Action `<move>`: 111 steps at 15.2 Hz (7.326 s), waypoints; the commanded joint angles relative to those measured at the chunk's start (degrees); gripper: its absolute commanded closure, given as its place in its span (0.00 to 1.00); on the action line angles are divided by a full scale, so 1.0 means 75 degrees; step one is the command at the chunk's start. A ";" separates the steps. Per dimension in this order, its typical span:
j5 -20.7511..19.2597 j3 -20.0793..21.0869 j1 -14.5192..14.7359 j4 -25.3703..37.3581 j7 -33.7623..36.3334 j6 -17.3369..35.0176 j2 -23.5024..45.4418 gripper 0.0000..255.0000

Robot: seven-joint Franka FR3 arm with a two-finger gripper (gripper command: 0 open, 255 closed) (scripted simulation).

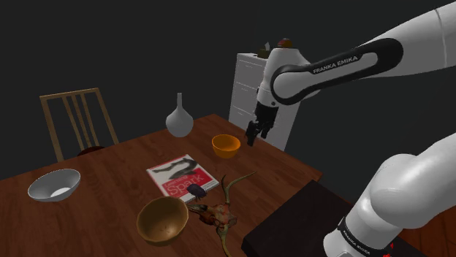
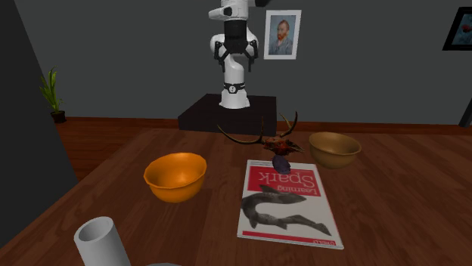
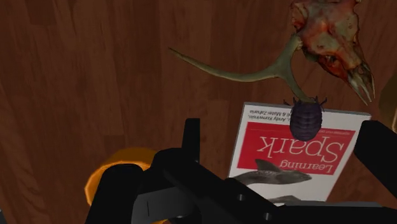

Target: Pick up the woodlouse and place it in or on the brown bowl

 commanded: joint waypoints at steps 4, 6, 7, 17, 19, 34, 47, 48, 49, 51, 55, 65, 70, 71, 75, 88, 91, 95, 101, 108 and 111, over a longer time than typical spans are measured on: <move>0.0306 0.0220 0.0194 0.0050 0.0171 0.1207 0.1268 0.00; 0.0408 0.0309 0.0265 0.0173 0.0232 0.1660 0.1850 0.00; 0.0453 0.0351 0.0301 0.0250 0.0262 0.1877 0.2146 0.00; 0.0698 0.0682 0.0675 0.1561 0.0566 0.3606 0.5183 0.00; 0.0707 0.0719 0.0766 0.1933 0.0628 0.3843 0.5786 0.00; 0.0645 0.0690 0.1097 0.2879 0.0756 0.4685 0.7549 0.00; 0.0642 0.0687 0.1108 0.2893 0.0766 0.4682 0.7560 1.00; 0.0645 0.0691 0.1096 0.2879 0.0757 0.4685 0.7549 1.00; 0.0650 0.0698 0.1089 0.2847 0.0768 0.4615 0.7446 1.00; 0.0660 0.0713 0.1075 0.2791 0.0791 0.4469 0.7242 1.00; 0.0682 0.0741 0.1047 0.2696 0.0834 0.4167 0.6841 1.00; 0.0738 0.0800 0.0981 0.2576 0.0938 0.3349 0.5892 1.00; 0.0764 0.0821 0.0951 0.2579 0.0988 0.2912 0.5451 1.00; 0.0768 0.0825 0.0946 0.2585 0.0998 0.2823 0.5366 1.00; 0.0785 0.0836 0.0924 0.2624 0.1039 0.2460 0.5038 1.00; 0.0538 0.1275 0.1736 0.2789 0.2548 0.2087 0.4608 1.00; 0.0362 0.1429 0.2116 0.2950 0.3205 0.2099 0.4697 1.00; 0.0067 0.1607 0.2632 0.3288 0.4100 0.2066 0.4906 1.00; -0.0163 0.1606 0.2883 0.3336 0.4452 0.2490 0.5361 1.00; -0.0333 0.1505 0.2975 0.3252 0.4498 0.3100 0.5903 1.00; -0.0409 0.1451 0.3022 0.3241 0.4519 0.3352 0.6151 1.00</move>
